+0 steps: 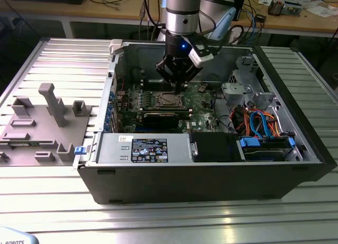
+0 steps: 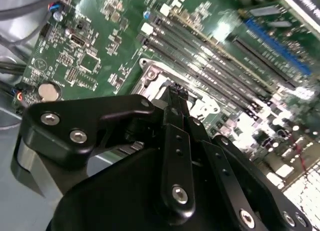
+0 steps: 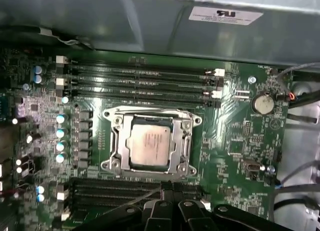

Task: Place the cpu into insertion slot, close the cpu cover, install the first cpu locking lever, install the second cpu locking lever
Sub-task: 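Install the first cpu locking lever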

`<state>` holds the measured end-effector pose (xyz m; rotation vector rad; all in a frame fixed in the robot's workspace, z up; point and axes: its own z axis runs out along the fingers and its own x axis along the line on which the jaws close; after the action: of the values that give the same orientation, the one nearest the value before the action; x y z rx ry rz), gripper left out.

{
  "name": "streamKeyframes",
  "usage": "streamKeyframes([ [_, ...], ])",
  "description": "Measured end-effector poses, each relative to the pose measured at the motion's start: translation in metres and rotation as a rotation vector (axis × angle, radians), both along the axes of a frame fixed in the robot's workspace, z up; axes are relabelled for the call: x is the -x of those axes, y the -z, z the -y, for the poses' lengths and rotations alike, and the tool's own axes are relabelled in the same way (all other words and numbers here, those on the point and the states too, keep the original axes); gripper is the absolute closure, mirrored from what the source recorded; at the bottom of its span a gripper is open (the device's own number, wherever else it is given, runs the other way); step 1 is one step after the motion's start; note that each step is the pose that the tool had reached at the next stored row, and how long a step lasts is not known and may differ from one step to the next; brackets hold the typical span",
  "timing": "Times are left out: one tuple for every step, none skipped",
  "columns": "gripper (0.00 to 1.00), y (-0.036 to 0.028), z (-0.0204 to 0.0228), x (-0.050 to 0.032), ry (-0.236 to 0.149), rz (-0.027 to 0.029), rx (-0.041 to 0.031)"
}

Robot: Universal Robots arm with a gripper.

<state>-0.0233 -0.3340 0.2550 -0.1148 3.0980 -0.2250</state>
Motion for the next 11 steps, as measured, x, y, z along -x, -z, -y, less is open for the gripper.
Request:
streamKeyframes([
  [0.89, -0.0026, 0.0000, 0.0000, 0.000, -0.0001, 0.0050],
  [0.89, -0.0054, 0.0000, 0.0000, 0.000, -0.0001, 0.0096],
  [0.89, -0.0084, 0.0000, -0.0001, 0.000, 0.0000, 0.0130],
  [0.89, -0.0128, 0.0000, -0.0001, 0.000, -0.0001, 0.0141],
  [0.89, -0.0173, 0.0000, -0.0001, 0.000, 0.0000, 0.0141],
  [0.89, -0.0235, 0.0000, 0.0000, 0.000, 0.0000, 0.0141],
  [0.89, -0.0278, 0.0000, 0.0000, 0.001, 0.0000, 0.0137],
  [0.89, -0.0309, 0.0000, 0.0000, 0.008, 0.0000, 0.0097],
  [0.89, -0.0319, 0.0000, 0.0000, 0.014, -0.0001, 0.0045],
  [0.89, -0.0321, 0.0000, 0.0000, 0.019, -0.0001, -0.0010],
  [0.89, -0.0322, 0.0000, 0.0000, 0.027, -0.0003, -0.0122],
])
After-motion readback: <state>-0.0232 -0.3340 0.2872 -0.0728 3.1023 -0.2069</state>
